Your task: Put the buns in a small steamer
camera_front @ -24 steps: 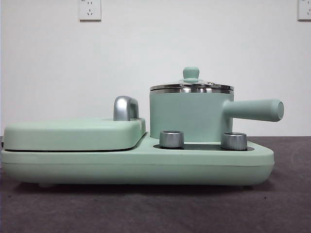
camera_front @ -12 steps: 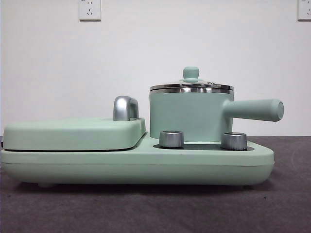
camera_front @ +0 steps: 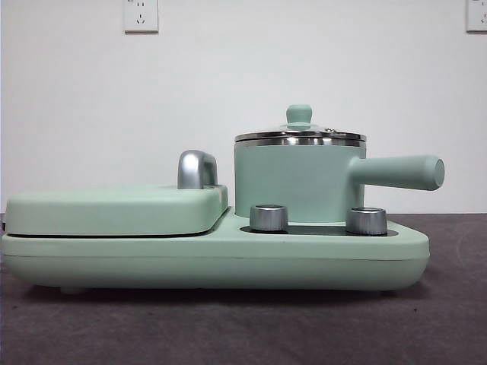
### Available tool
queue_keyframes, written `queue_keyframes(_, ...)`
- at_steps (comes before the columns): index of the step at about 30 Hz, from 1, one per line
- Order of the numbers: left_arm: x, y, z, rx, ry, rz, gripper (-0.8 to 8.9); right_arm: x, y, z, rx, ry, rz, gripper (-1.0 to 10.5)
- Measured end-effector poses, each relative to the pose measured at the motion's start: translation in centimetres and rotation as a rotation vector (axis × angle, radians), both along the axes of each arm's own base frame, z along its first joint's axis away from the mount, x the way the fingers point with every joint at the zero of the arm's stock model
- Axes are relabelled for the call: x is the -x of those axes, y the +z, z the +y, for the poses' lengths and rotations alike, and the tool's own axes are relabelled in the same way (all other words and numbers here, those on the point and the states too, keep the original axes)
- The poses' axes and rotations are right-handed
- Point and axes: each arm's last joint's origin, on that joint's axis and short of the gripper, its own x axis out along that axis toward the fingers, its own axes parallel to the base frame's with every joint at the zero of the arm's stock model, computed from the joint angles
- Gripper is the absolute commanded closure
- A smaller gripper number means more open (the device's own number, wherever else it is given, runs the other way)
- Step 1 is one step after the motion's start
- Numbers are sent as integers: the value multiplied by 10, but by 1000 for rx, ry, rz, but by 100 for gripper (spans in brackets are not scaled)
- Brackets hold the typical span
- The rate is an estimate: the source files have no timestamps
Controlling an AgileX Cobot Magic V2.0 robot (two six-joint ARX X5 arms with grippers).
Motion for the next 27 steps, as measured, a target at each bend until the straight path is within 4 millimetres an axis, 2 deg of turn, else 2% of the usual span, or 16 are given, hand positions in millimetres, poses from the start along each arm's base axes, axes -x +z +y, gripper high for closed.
queue_keyframes(21,0,0,0,0,0,0,807,0,0,0,1,-3,0,927)
queue_keyframes(24,0,0,0,0,0,0,807,-1,0,-1,0,-67,-5,927)
queue_keyframes(27,0,0,0,0,0,0,807,-13,-7,1,-19,-183,-57,927)
